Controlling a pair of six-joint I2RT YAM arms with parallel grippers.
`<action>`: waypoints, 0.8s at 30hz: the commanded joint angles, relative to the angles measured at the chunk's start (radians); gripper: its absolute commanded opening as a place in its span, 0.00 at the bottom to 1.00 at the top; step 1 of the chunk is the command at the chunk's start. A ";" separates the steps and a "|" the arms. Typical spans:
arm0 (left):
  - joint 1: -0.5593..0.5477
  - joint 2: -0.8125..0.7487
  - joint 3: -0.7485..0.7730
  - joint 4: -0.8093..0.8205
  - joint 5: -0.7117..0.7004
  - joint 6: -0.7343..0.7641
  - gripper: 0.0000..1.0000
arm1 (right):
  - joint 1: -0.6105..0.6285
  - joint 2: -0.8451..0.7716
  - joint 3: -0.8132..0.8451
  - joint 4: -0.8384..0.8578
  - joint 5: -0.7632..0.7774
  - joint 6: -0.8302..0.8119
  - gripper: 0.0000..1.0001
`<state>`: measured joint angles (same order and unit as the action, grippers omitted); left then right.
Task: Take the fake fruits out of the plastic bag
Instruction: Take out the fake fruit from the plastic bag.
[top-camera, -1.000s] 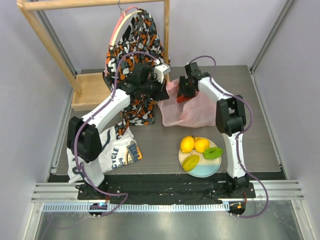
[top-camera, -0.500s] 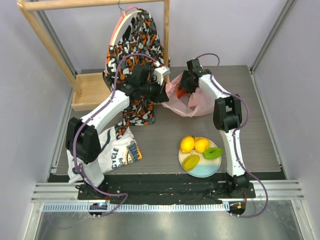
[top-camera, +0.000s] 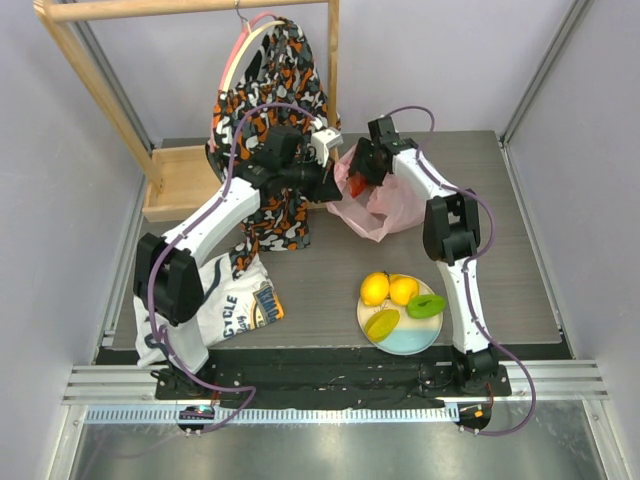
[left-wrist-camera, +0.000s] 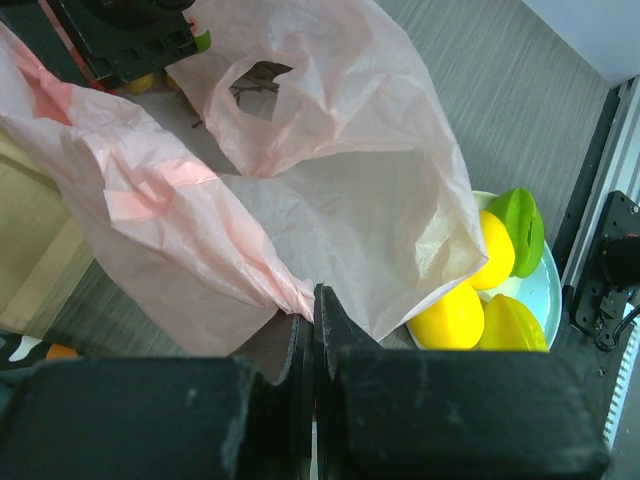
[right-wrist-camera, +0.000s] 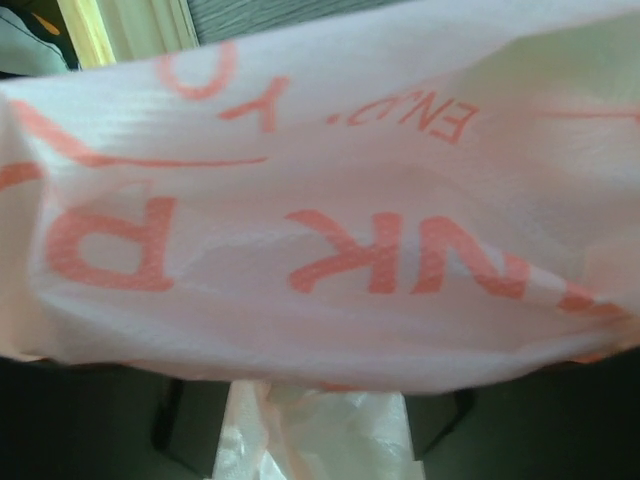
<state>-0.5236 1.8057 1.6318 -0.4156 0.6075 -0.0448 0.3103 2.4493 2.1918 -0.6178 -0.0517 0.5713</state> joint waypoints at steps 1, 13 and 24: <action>-0.004 -0.011 0.028 0.020 0.044 -0.003 0.00 | 0.018 0.036 0.052 0.044 0.006 0.035 0.69; -0.004 -0.006 0.028 0.020 0.025 0.010 0.00 | 0.030 0.048 0.057 0.056 0.036 0.041 0.59; -0.004 0.003 0.040 0.023 0.002 0.017 0.00 | 0.019 0.074 0.013 0.078 -0.051 -0.102 0.30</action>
<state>-0.5236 1.8076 1.6321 -0.4152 0.6029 -0.0410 0.3271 2.4931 2.2143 -0.5880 -0.0326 0.5434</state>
